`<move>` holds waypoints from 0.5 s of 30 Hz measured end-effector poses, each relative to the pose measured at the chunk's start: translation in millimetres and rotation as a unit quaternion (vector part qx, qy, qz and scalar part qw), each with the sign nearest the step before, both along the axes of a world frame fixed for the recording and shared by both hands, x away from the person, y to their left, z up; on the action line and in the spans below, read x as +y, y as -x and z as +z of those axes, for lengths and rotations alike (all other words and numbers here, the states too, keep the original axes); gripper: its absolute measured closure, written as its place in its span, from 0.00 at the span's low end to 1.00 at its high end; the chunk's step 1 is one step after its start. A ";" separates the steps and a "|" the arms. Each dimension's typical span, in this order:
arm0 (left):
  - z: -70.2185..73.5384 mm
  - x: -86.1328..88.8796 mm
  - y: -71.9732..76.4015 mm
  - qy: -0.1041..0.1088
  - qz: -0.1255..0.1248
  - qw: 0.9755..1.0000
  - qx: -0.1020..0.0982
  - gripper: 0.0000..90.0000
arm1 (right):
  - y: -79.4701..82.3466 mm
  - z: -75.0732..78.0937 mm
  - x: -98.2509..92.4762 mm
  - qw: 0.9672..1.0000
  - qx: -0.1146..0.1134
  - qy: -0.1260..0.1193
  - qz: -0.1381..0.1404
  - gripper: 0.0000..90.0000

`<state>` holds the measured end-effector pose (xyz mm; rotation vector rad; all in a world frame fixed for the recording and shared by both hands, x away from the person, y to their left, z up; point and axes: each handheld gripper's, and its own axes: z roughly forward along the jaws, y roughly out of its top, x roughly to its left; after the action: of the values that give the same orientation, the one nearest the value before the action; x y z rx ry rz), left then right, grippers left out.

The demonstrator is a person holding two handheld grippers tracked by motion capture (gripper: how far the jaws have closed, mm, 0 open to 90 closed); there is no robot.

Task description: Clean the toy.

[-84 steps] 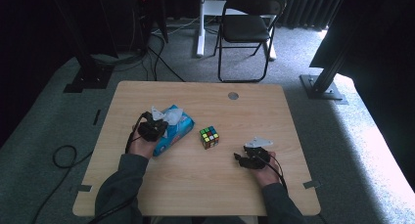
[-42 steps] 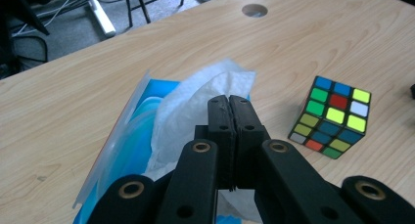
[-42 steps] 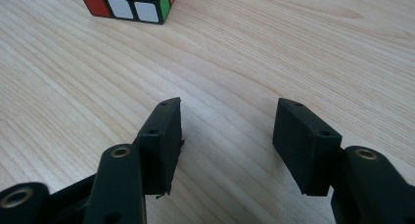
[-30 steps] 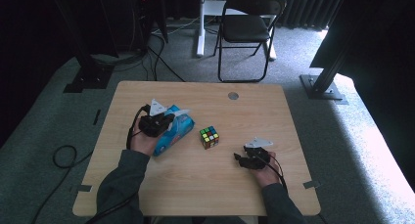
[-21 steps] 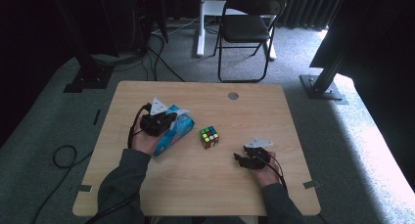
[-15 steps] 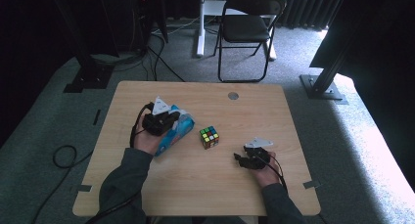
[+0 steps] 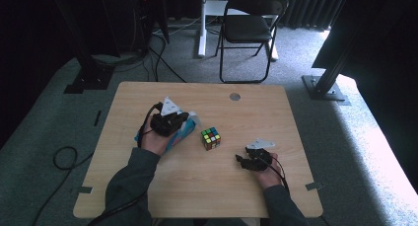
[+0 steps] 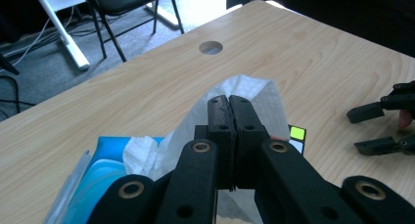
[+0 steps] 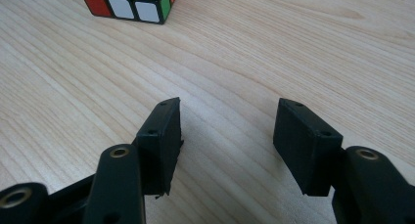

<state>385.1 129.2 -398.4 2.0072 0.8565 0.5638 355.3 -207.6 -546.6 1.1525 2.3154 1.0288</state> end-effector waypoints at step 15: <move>3.9 -18.0 2.5 -0.007 -0.026 1.000 -0.006 0.99 | -0.1 0.0 0.0 1.000 0.000 0.000 0.000 0.48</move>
<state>382.7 111.2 -394.4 2.0307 0.7920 0.5529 355.3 -207.6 -546.6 1.1519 2.3153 1.0284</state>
